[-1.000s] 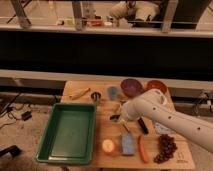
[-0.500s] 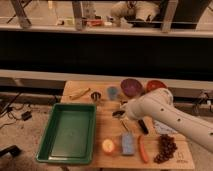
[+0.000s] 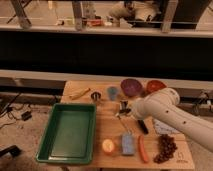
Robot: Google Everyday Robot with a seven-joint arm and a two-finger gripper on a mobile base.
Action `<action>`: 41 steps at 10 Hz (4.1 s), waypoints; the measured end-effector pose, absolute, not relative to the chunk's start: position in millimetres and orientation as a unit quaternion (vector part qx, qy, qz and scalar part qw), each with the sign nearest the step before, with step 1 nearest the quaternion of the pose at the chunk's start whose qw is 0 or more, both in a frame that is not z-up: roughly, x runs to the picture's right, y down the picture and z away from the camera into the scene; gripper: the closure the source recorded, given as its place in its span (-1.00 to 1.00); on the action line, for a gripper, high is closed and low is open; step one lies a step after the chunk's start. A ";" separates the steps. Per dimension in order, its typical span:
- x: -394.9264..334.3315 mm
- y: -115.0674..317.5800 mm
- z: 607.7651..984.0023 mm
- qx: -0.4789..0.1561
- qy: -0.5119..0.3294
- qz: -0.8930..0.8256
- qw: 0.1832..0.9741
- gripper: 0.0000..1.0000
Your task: Place eraser in paper cup
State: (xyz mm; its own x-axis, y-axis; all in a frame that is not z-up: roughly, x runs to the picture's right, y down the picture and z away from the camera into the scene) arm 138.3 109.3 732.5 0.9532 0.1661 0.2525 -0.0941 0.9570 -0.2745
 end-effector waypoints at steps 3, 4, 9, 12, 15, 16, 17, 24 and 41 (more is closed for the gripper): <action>168.4 96.4 728.0 -0.105 -0.114 0.065 0.986 0.87; 173.6 93.2 725.8 -0.098 -0.111 0.066 0.987 0.87; 192.9 82.0 720.8 -0.035 -0.074 0.043 0.996 0.87; 208.0 80.2 727.4 -0.007 -0.022 0.015 1.000 0.87; 214.3 80.2 728.9 -0.004 -0.010 0.013 1.000 0.87; 213.3 79.9 729.1 -0.004 -0.011 0.012 1.000 0.87; 212.7 79.9 729.3 -0.004 -0.011 0.012 1.000 0.87; 229.5 59.1 722.9 0.031 0.000 0.030 0.999 0.87; 309.7 6.5 709.0 0.091 0.000 0.144 0.985 0.87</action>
